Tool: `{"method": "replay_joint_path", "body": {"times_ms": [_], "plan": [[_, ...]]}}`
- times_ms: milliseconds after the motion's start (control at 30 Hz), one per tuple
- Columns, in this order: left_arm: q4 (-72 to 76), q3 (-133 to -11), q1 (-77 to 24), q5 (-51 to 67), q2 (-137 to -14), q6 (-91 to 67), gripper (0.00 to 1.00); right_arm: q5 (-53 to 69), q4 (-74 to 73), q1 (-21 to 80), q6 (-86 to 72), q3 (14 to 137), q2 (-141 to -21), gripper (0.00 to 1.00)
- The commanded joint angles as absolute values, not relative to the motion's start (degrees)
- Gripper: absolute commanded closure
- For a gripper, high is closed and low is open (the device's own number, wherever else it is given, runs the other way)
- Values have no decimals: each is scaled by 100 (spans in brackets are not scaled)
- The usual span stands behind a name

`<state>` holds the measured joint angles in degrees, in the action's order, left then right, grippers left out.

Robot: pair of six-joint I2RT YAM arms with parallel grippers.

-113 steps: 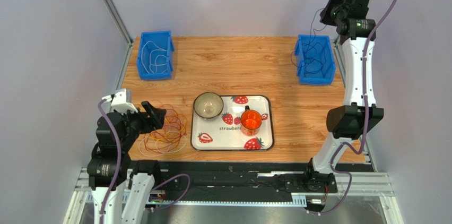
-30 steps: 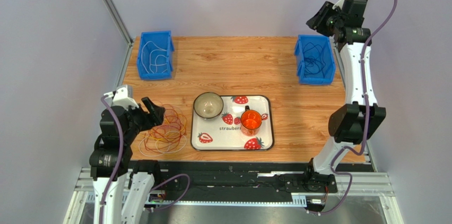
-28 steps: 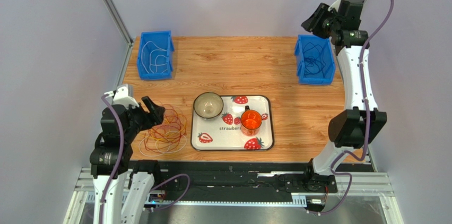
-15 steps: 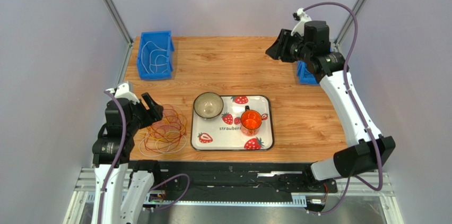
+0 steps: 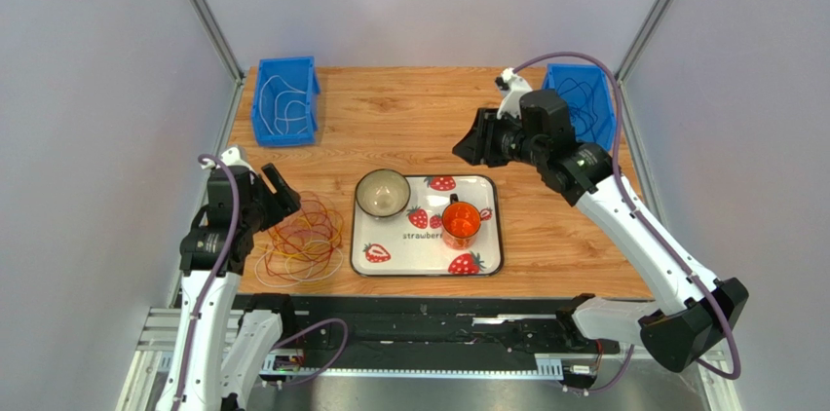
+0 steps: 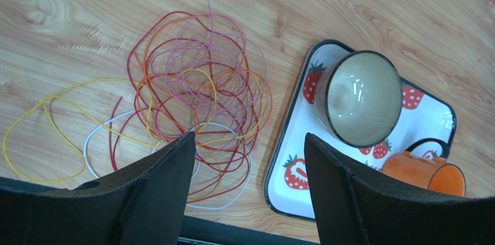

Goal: Untangle the cables
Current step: Place the cable in the bin, then pick up the cable from the cable.

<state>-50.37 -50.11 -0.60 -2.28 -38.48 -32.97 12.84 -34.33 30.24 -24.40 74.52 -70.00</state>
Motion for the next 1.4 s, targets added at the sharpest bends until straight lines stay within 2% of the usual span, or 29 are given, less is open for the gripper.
{"method": "replay_joint_path", "body": {"times_ms": [0,133,333,767,1367], "plan": [[-4790,-4887,-35,-553,-3973,-3612,23,984,-2980,3471,-2558,7120,-6610,55],[-4728,-4729,-35,-1245,-4025,-3823,25,993,-2953,3586,-2593,6882,-6443,55],[-4211,-4237,-35,-1687,-4113,-4104,29,1072,-2953,3586,-2470,6715,-6337,55],[-2743,-3498,-35,-1485,-5308,-4184,34,1187,-2900,3577,-2294,6513,-6434,56],[-2329,-3489,105,-1687,-6503,-4069,37,1257,-2918,3586,-2206,6548,-6618,56]]}}
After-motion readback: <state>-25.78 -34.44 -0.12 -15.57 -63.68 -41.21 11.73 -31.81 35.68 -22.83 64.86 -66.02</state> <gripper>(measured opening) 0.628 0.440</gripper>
